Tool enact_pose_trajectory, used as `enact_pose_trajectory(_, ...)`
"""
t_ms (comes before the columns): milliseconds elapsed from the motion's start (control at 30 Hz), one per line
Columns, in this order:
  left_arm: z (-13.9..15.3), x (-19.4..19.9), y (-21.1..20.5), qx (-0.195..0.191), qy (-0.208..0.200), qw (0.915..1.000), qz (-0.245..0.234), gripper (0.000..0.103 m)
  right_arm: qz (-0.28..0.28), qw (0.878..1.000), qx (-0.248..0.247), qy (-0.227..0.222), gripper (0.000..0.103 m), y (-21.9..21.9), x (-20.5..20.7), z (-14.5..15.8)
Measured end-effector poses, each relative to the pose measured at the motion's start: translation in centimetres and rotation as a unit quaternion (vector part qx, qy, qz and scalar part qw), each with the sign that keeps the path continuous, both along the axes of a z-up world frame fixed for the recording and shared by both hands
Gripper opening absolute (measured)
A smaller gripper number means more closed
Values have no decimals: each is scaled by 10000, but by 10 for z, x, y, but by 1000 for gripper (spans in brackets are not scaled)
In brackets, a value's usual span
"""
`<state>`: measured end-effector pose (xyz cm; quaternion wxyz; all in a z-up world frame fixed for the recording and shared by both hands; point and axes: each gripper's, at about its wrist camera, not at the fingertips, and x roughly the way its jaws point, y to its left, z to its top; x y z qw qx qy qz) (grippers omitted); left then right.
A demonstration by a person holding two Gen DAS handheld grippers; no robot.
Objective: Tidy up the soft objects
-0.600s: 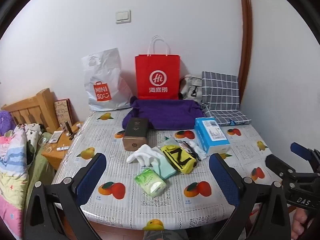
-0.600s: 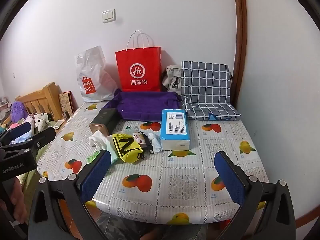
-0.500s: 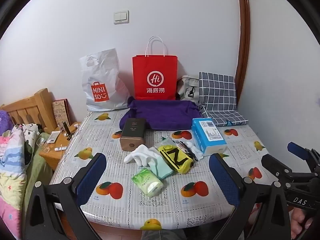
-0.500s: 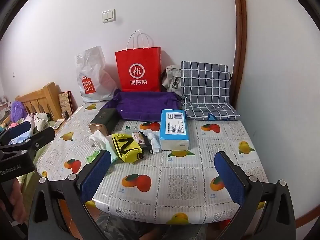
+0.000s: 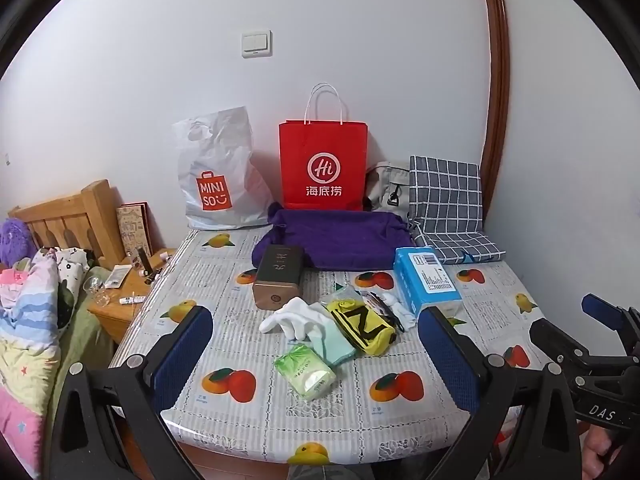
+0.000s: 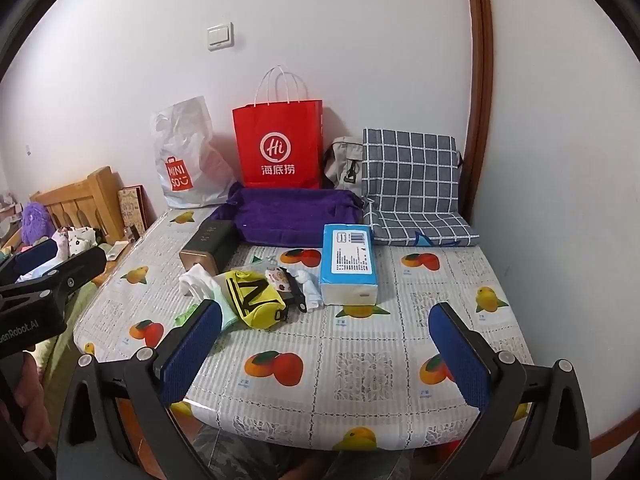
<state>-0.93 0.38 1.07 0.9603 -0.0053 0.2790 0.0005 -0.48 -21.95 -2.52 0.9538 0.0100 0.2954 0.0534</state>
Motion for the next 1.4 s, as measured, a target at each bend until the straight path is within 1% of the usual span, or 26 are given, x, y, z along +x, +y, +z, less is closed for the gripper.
enact_pose_trajectory(400,4,-1,4,54,-31,9999,97,103,33,9999,-23,-96,102,4,-4,1)
enact_pose_trajectory(1400,8,-1,4,88,-56,9999,104,103,67,9998,-6,-179,102,10,-10,4)
